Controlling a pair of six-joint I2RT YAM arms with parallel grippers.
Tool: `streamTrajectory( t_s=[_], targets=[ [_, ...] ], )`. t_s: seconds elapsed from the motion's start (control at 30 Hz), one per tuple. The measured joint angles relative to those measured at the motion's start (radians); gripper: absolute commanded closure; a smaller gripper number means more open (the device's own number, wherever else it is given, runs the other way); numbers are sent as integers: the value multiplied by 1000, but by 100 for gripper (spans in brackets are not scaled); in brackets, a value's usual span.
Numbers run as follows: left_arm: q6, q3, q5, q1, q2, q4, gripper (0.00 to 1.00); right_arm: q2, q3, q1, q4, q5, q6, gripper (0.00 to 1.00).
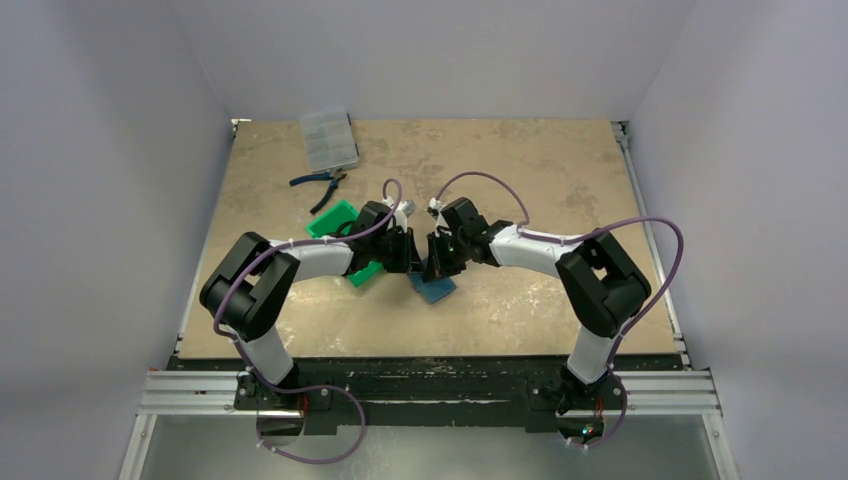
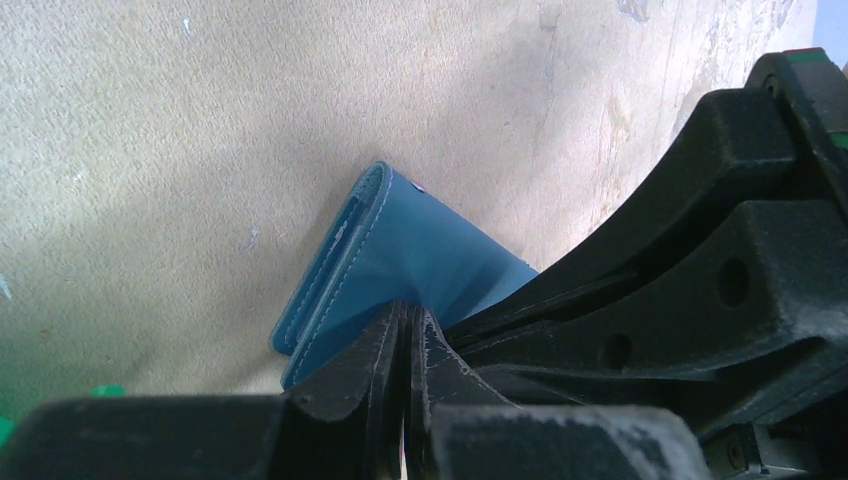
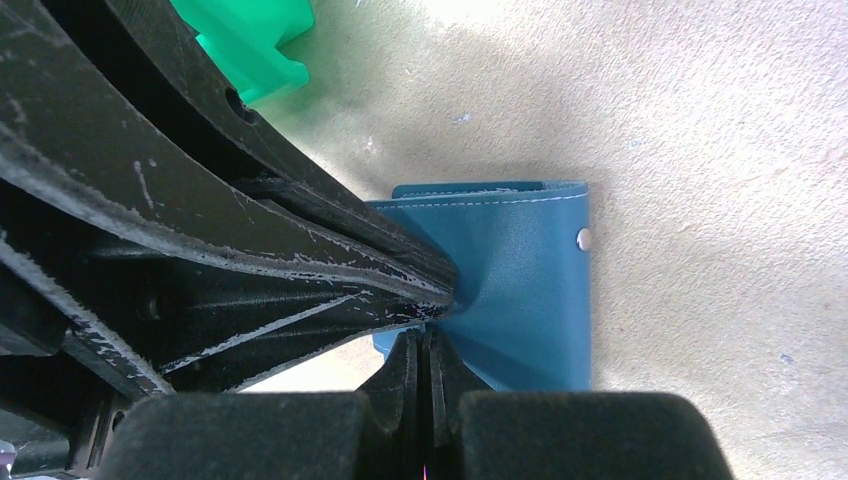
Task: Put the credit cards into the card holder
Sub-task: Close the card holder.
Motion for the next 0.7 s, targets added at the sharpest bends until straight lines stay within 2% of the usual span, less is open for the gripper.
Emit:
streamTrajectory(
  t_s=[0.1, 0.47, 0.57, 0.7],
  targets=[
    [3, 0, 0, 0, 0, 0, 100, 0, 8, 6, -13, 19, 3, 100],
    [17, 0, 0, 1, 0, 0, 100, 3, 26, 11, -34, 46, -23, 78],
    [18, 0, 1, 1, 0, 1, 100, 0, 26, 10, -34, 41, -29, 79],
    [18, 0, 1, 1, 0, 1, 100, 0, 24, 7, -31, 34, -31, 91]
  ],
)
